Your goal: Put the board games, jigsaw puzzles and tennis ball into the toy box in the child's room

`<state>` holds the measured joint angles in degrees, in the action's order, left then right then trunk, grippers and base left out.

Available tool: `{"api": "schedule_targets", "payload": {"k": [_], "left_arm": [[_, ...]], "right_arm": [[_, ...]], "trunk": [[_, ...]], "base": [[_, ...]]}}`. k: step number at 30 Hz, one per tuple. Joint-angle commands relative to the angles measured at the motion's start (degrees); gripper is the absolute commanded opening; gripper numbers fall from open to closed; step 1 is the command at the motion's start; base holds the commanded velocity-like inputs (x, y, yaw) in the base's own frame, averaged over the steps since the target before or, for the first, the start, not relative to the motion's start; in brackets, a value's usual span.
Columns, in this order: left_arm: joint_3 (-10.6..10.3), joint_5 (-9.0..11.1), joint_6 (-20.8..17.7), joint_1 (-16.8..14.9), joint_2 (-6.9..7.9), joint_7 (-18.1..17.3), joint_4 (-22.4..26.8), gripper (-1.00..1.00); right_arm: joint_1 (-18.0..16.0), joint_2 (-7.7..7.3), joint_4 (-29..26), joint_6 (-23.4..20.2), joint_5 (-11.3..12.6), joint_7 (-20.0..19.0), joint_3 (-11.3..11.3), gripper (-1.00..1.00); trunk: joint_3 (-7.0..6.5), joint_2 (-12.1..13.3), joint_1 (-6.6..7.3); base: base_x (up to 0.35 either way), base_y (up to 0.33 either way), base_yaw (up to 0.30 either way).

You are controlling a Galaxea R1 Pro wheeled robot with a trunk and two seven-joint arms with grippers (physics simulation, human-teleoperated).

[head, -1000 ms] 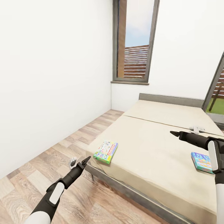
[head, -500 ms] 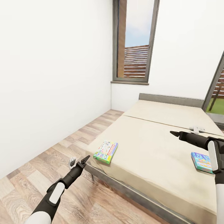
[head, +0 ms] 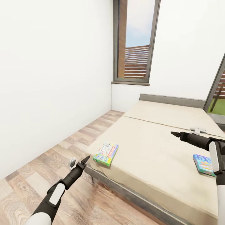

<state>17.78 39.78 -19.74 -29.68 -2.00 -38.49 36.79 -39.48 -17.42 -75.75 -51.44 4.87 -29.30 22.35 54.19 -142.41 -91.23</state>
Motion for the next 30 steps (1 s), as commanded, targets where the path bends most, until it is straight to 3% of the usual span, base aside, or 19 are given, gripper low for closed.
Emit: {"api": "schedule_targets", "payload": {"k": [1, 11, 30], "left_arm": [[0.26, 0.26, -0.27, -0.02, -0.07, -0.15, -0.03, 1.00], [0.24, 0.41, 1.48, 0.21, -0.23, -0.05, -0.57, 1.00], [0.24, 0.47, 2.28, 0.31, -0.95, -0.01, -2.38, 1.00]], "right_arm": [[-0.03, 0.00, -0.07, -0.41, 0.49, 0.12, 0.06, 1.00], [0.16, -0.02, -0.22, -0.41, 0.49, 0.12, 0.06, 1.00], [0.35, -0.06, -0.27, -0.42, 0.49, 0.12, 0.06, 1.00]], "trunk": [[0.06, -0.02, -0.01], [0.06, -0.02, -0.01], [0.06, -0.02, -0.01]], "base": [[0.201, -0.039, 0.000], [0.134, -0.028, 0.000], [0.023, -0.005, 0.000]]}}
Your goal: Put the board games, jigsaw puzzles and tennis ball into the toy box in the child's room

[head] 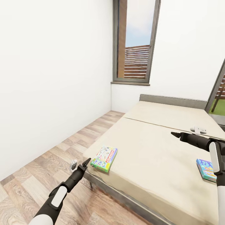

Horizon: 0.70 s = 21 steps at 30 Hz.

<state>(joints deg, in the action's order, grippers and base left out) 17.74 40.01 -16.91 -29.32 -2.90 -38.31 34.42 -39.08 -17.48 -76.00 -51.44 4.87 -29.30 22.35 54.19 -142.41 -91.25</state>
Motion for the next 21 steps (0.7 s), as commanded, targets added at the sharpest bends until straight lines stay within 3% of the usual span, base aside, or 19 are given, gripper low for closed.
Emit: {"api": "schedule_targets", "payload": {"k": [1, 21], "left_arm": [[0.28, 0.24, -0.55, -0.04, -0.06, -0.19, 0.00, 1.00], [0.29, 0.25, -0.63, 0.04, -0.42, -0.25, -0.92, 1.00]], "right_arm": [[-0.04, 0.00, -0.02, -0.42, 0.49, 0.12, 0.06, 1.00], [-0.03, -0.01, -0.02, -0.41, 0.49, 0.12, 0.06, 1.00]], "trunk": [[0.06, -0.03, 0.01], [0.06, -0.03, 0.01]], "base": [[0.005, -0.001, 0.000], [0.001, 0.000, 0.000]]}}
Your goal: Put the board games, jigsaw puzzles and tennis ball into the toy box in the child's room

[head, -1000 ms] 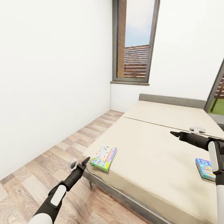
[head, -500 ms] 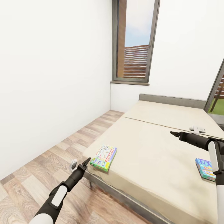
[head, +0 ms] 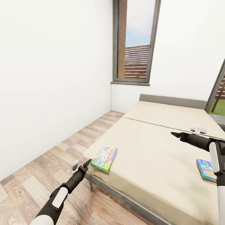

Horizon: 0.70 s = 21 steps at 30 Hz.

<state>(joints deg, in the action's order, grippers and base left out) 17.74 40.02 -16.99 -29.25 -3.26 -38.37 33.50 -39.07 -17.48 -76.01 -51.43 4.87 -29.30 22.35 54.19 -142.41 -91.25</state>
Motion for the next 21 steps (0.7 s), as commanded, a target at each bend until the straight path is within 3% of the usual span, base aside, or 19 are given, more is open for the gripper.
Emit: {"api": "schedule_targets", "payload": {"k": [1, 16, 21], "left_arm": [[0.29, 0.23, -0.56, -0.04, -0.06, -0.19, -0.06, 1.00], [0.33, 0.23, -0.56, -0.02, -0.09, -0.14, -0.95, 1.00], [0.32, 0.28, -0.53, -0.02, -0.08, -0.13, -1.07, 1.00]], "right_arm": [[-0.04, 0.00, -0.02, -0.42, 0.49, 0.12, 0.06, 1.00], [-0.04, -0.01, -0.02, -0.41, 0.49, 0.12, 0.06, 1.00], [-0.04, -0.01, -0.02, -0.42, 0.49, 0.12, 0.06, 1.00]], "trunk": [[0.06, -0.03, 0.01], [0.06, -0.03, 0.01], [0.06, -0.03, 0.01]], "base": [[0.000, 0.000, 0.000], [0.000, 0.000, -0.003], [0.000, 0.000, -0.107]]}}
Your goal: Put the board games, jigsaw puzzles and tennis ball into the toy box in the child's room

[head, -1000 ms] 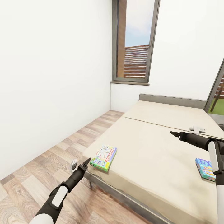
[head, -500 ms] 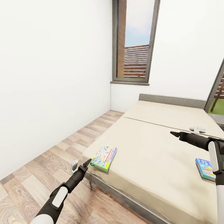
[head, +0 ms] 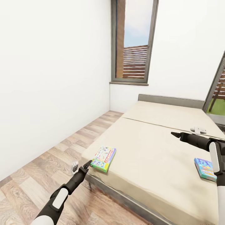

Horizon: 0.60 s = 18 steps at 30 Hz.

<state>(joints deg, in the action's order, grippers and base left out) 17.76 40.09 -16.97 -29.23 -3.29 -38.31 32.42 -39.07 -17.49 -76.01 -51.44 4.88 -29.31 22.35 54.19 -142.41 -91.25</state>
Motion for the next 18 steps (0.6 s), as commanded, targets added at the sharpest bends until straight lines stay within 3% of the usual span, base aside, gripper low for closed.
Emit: {"api": "schedule_targets", "payload": {"k": [1, 8, 18], "left_arm": [[0.29, 0.22, -0.55, -0.04, -0.06, -0.19, 0.01, 1.00], [0.26, 0.25, -0.53, -0.04, -0.12, -0.19, -0.07, 1.00], [0.26, 0.24, -0.52, -0.02, -0.30, -0.19, -0.23, 1.00]], "right_arm": [[-0.05, 0.00, -0.02, -0.41, 0.48, 0.13, 0.06, 1.00], [-0.05, 0.00, -0.02, -0.41, 0.48, 0.13, 0.06, 1.00], [-0.05, 0.01, -0.02, -0.42, 0.48, 0.13, 0.06, 1.00]], "trunk": [[0.06, -0.03, 0.01], [0.06, -0.03, 0.01], [0.06, -0.03, 0.01]], "base": [[0.000, 0.000, -0.161], [0.000, 0.000, -0.162], [0.000, 0.000, -0.047]]}}
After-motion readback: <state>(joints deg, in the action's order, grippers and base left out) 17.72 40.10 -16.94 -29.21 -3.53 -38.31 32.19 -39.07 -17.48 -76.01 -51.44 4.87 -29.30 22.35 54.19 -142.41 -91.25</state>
